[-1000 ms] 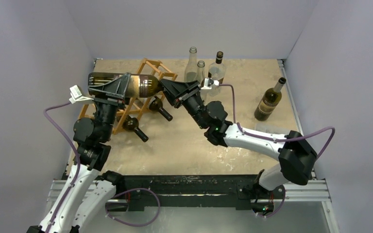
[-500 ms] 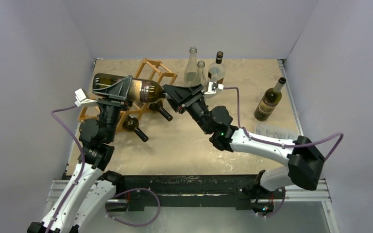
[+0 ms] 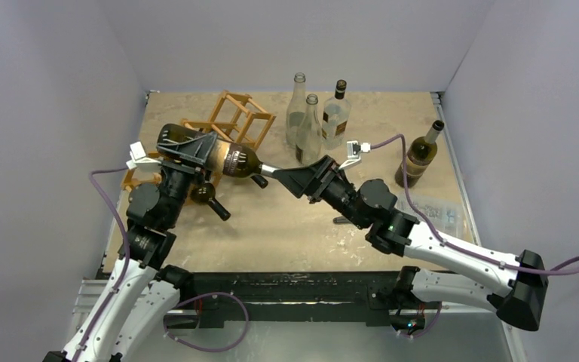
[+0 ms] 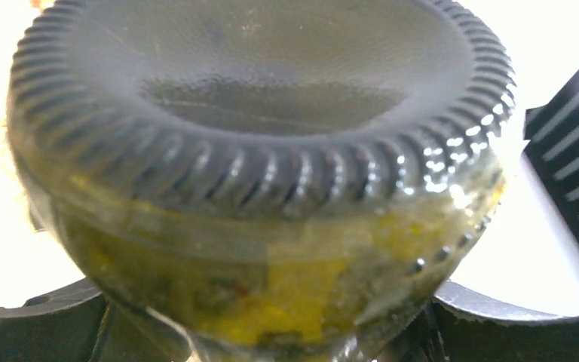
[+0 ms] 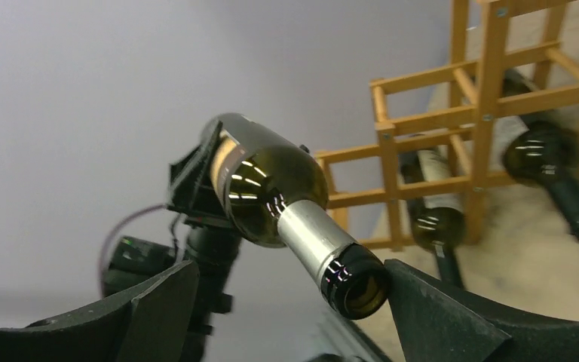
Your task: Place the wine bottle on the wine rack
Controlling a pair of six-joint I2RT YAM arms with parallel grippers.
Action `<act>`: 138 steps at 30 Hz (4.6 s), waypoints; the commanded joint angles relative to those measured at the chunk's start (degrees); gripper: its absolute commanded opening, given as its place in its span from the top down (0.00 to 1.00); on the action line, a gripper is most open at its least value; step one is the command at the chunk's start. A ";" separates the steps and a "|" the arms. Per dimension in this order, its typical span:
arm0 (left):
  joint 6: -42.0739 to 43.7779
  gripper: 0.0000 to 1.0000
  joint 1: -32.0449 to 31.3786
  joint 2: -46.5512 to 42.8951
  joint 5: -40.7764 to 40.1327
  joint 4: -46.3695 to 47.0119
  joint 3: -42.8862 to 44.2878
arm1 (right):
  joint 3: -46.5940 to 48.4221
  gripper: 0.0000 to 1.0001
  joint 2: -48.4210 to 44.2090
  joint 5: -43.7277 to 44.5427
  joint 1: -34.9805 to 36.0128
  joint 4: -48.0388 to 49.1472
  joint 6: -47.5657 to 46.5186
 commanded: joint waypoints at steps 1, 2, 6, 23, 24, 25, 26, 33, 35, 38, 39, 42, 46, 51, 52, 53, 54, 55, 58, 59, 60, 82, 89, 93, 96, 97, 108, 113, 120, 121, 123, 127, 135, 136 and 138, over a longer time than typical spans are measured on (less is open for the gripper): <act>1.64 1.00 0.46 -0.34 4.24 -2.46 4.53 | 4.10 0.05 -4.22 0.22 -0.01 -21.78 -22.22; 2.11 1.00 0.46 -0.34 5.24 -4.20 5.05 | 5.31 0.04 -4.99 0.23 -0.03 -24.74 -25.57; 5.40 1.00 0.46 0.54 10.31 -8.93 6.94 | 13.76 0.03 -4.14 -0.75 -0.01 -39.71 -38.90; 5.21 1.00 0.54 2.58 16.35 -12.20 5.76 | 39.43 0.02 17.94 -5.11 4.72 -61.10 -55.58; 5.12 1.00 0.54 2.52 16.27 -12.55 5.73 | 39.22 0.03 18.53 -4.19 5.61 -60.41 -55.33; 5.07 1.00 0.54 2.54 16.22 -12.78 5.72 | 39.08 0.05 19.18 -3.03 6.53 -59.75 -55.12; 4.90 1.00 0.52 2.56 16.22 -12.94 5.82 | 38.88 0.07 19.93 -1.67 7.78 -59.61 -55.05; 4.14 1.00 0.54 3.39 16.56 -13.90 6.03 | 37.23 0.12 24.20 15.48 14.39 -59.29 -56.62; 3.59 1.00 0.54 3.36 16.78 -13.82 5.86 | 36.31 0.14 24.62 20.06 16.09 -58.62 -58.10; 3.16 1.00 0.54 3.11 17.25 -13.58 5.85 | 36.72 0.21 25.21 23.93 17.30 -58.81 -58.69; 3.06 1.00 0.54 2.97 17.29 -13.74 5.90 | 36.73 0.24 25.18 24.26 17.57 -58.51 -58.85; 2.72 1.00 0.54 2.82 17.31 -14.41 6.03 | 36.54 0.34 24.95 24.59 18.10 -56.86 -59.33; 1.48 1.00 0.54 2.97 18.46 -15.32 6.09 | 35.98 0.36 24.97 23.67 18.62 -55.00 -59.57; -0.04 1.00 0.54 3.55 19.94 -15.42 6.36 | 37.22 0.40 27.44 23.70 18.88 -56.96 -60.53; -0.19 1.00 0.54 3.73 20.39 -15.52 6.63 | 37.36 0.40 27.76 24.19 18.90 -57.20 -60.62; -0.39 1.00 0.54 3.91 20.81 -15.76 6.80 | 37.33 0.41 27.92 24.59 18.89 -57.27 -60.73; -0.63 1.00 0.54 4.14 21.27 -15.95 7.00 | 37.17 0.42 27.94 24.83 18.96 -57.06 -60.80; -0.75 1.00 0.54 4.28 21.72 -16.11 7.17 | 36.91 0.44 27.82 24.87 18.97 -56.72 -60.95; -0.93 1.00 0.54 4.41 22.17 -16.97 7.22 | 35.75 0.52 27.00 24.19 19.06 -54.79 -61.47; -0.95 1.00 0.54 4.40 22.18 -17.31 7.19 | 35.50 0.59 26.67 24.10 19.14 -54.20 -61.67; -0.95 1.00 0.54 4.40 22.19 -17.51 7.14 | 35.04 0.66 26.32 24.13 19.15 -53.74 -61.72; 4.80 0.00 0.54 11.73 31.33 -30.02 11.24 | 23.49 1.00 15.99 29.89 19.24 -52.37 -53.69; 7.63 0.00 0.54 12.76 29.86 -35.18 12.47 | 20.39 1.00 11.78 29.48 19.24 -53.40 -50.01; 10.36 0.00 0.54 11.59 26.88 -39.79 13.89 | 18.49 1.00 9.90 31.44 19.15 -55.98 -47.45; 15.75 0.00 0.77 10.94 22.78 -47.01 17.47 | 16.61 1.00 8.79 31.59 19.15 -57.51 -45.91; 19.07 0.00 0.99 10.85 21.10 -49.76 19.29 | 15.86 1.00 8.52 31.15 19.11 -57.31 -45.64; 40.32 0.00 1.42 1.64 0.46 -62.86 34.49 | 15.57 1.00 13.27 28.94 14.53 -55.41 -45.29; 45.93 0.00 1.37 -2.59 -2.90 -63.38 38.13 | 18.74 1.00 16.64 26.05 9.23 -54.10 -47.62; 50.51 0.00 1.39 -5.76 -5.25 -64.53 40.80 | 24.98 1.00 23.71 25.49 6.39 -52.73 -53.70; 50.91 0.00 1.35 -6.10 -5.75 -64.88 41.10 | 25.92 1.00 24.73 25.72 6.06 -52.73 -54.36; 51.65 0.00 1.34 -6.80 -6.75 -65.86 41.50 | 27.70 1.00 26.68 25.65 5.53 -52.80 -55.35; 53.08 0.00 1.34 -8.32 -8.62 -67.62 42.46 | 31.05 1.00 30.33 25.75 4.30 -53.25 -56.16; 54.74 0.00 1.34 -11.20 -10.59 -69.15 43.34 | 34.12 1.00 33.84 26.43 3.21 -53.99 -57.06; 54.78 0.00 1.34 -11.33 -10.59 -69.36 43.30 | 34.32 1.00 33.95 26.52 3.08 -54.29 -57.06; 54.84 0.00 1.34 -11.65 -10.57 -69.43 43.20 | 34.30 1.00 34.05 26.67 2.75 -54.35 -57.17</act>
